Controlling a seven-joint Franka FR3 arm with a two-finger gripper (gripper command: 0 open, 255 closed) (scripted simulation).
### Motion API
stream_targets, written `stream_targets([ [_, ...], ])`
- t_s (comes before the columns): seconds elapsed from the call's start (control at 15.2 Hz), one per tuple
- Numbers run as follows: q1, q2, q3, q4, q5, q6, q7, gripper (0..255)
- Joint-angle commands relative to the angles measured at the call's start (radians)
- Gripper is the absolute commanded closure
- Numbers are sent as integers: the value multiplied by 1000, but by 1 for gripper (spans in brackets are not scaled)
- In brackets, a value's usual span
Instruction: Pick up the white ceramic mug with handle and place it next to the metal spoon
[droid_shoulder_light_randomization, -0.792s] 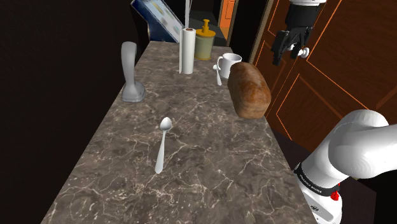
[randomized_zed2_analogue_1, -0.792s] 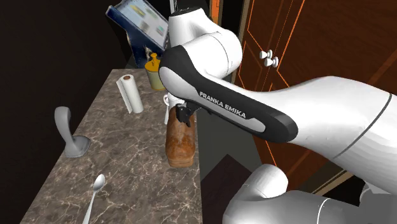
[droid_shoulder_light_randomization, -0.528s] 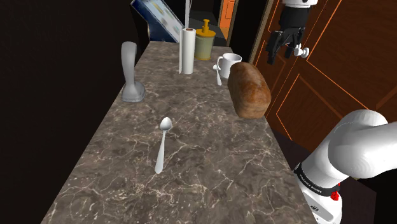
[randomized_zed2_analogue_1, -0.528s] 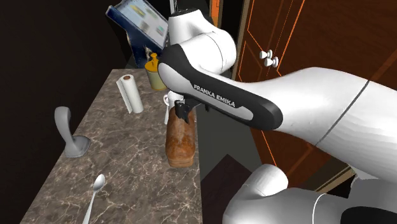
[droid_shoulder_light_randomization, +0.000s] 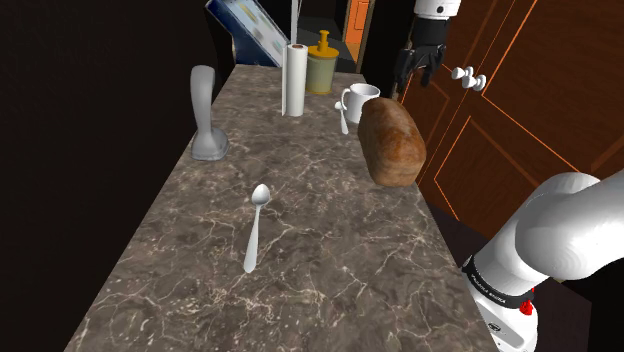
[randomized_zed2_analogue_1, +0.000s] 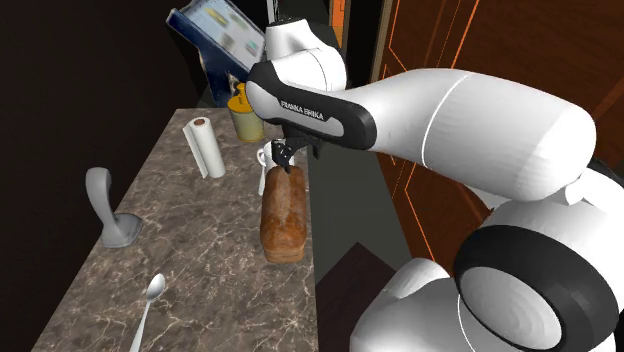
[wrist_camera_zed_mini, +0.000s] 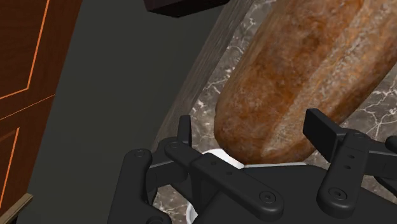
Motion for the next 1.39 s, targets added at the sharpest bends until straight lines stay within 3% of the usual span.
stream_targets([
  [0.0, -1, 82, -25, 46, 7, 38, -28, 0],
  [0.46, -13, 349, -94, 240, 69, 111, -131, 0],
  [0.86, -45, 586, -127, 458, 152, 120, -219, 0],
  [1.32, -45, 593, -124, 372, 155, 212, -221, 0],
])
